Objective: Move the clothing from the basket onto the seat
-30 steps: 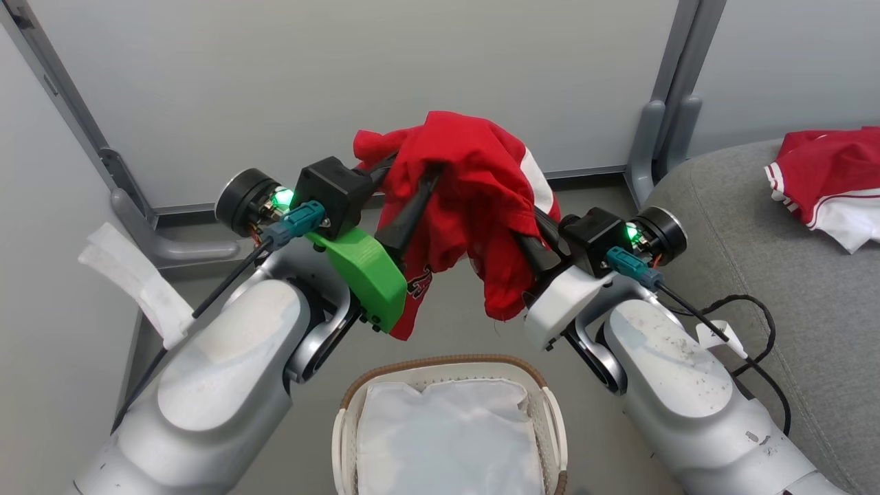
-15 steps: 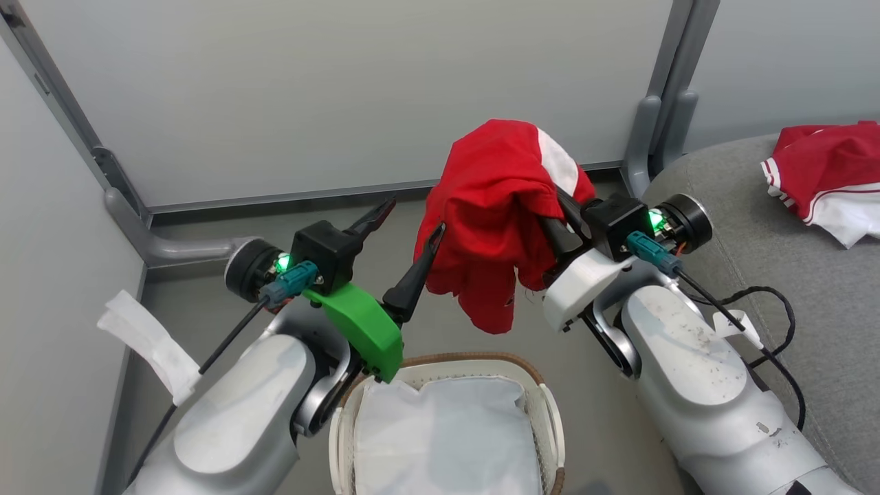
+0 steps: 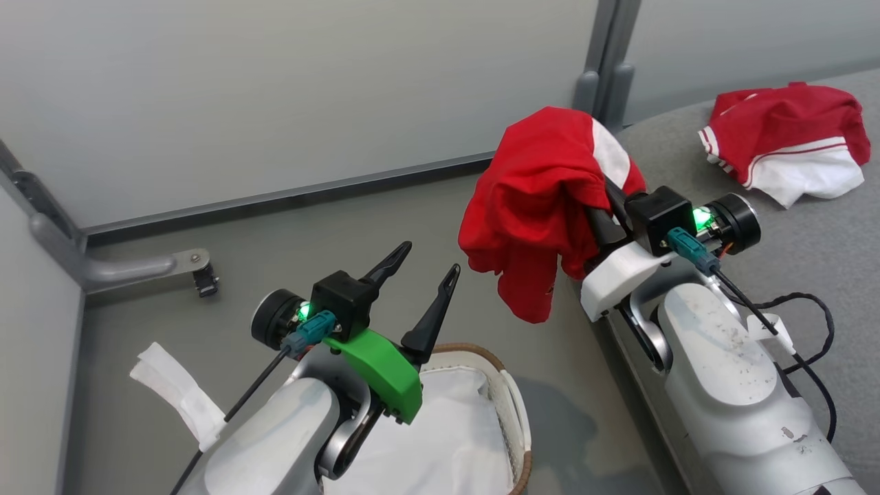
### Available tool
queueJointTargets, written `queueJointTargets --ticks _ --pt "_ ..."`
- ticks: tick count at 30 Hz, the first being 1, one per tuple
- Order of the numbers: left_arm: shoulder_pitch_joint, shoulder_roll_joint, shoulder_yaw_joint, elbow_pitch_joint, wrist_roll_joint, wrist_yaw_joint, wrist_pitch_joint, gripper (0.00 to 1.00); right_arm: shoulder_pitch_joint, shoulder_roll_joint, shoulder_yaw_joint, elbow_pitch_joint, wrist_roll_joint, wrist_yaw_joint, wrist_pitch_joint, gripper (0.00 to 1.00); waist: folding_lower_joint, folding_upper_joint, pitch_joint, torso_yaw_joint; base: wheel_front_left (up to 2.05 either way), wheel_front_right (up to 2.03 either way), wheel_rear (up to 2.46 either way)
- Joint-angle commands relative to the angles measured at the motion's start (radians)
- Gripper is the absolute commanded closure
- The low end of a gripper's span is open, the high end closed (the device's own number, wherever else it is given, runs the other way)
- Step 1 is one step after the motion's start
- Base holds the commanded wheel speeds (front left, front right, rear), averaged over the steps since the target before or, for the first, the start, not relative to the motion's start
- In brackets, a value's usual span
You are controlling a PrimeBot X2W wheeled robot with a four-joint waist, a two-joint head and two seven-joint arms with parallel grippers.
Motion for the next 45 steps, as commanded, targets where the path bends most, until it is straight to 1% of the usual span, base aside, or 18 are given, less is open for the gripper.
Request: queueJointTargets --ticks 1,7,12,16,20,23,27,30,34,39,43,45 --pt "0.006 -0.001 -0.001 0.005 0.009 0.005 -0.009 0.00 0.012 -0.009 -0.012 -0.011 -0.008 -0.001 -0.002 1.00 0.0000 0.0000 0.037 -0.098 0.00 0.00 0.00" --pt "-0.013 -0.012 0.006 0.006 0.007 0.010 -0.030 0.00 0.036 -0.020 -0.055 -0.037 -0.021 -0.001 -0.002 1.00 0.0000 0.0000 0.085 -0.235 0.00 0.00 0.00" --pt "-0.034 -0.008 0.002 0.009 0.017 0.011 -0.029 0.00 0.061 -0.022 -0.094 -0.056 -0.022 -0.001 -0.002 1.00 0.0000 0.0000 0.128 -0.327 0.00 0.00 0.00" --pt "-0.050 -0.009 -0.008 0.014 0.025 0.006 -0.023 0.00 0.090 -0.021 -0.144 -0.071 -0.019 -0.001 -0.002 1.00 0.0000 0.0000 0.150 -0.364 0.00 0.00 0.00" --pt "-0.056 -0.008 -0.019 0.022 0.029 0.002 -0.013 0.00 0.117 -0.022 -0.181 -0.081 -0.022 -0.001 -0.002 1.00 0.0000 0.0000 0.171 -0.379 0.00 0.00 0.00" --pt "-0.064 -0.008 -0.029 0.029 0.034 -0.001 -0.010 0.00 0.131 -0.022 -0.204 -0.091 -0.023 -0.001 -0.002 1.00 0.0000 0.0000 0.188 -0.377 0.00 0.00 0.00" --pt "-0.072 -0.007 -0.034 0.031 0.036 -0.001 -0.008 0.00 0.135 -0.018 -0.237 -0.091 -0.017 -0.001 -0.002 1.00 0.0000 0.0000 0.217 -0.355 0.00 0.00 0.00" --pt "-0.082 -0.001 -0.036 0.024 0.042 0.005 -0.004 0.00 0.095 -0.021 -0.267 -0.081 -0.011 -0.001 -0.002 1.00 0.0000 0.0000 0.248 -0.326 0.00 0.00 0.00" --pt "-0.099 0.006 -0.027 0.005 0.044 0.012 -0.009 0.00 0.024 -0.055 -0.296 -0.072 -0.014 -0.001 -0.002 1.00 0.0000 0.0000 0.303 -0.276 0.00 0.00 0.00" --pt "-0.117 0.021 -0.015 -0.021 0.054 0.028 -0.010 0.00 -0.116 -0.125 -0.318 -0.044 0.002 -0.001 0.002 1.00 0.0000 0.0000 0.378 -0.216 0.00 0.00 0.00" --pt "-0.138 0.034 -0.004 -0.047 0.061 0.041 -0.011 0.00 -0.248 -0.208 -0.297 -0.001 -0.007 -0.001 0.044 1.00 0.0000 0.0000 0.438 -0.173 0.00 0.00 0.00" --pt "-0.143 0.043 -0.006 -0.062 0.071 0.047 -0.008 0.00 -0.332 -0.250 -0.297 0.022 0.009 -0.001 0.076 1.00 0.0000 0.0000 0.469 -0.153 0.00 0.00 0.00"
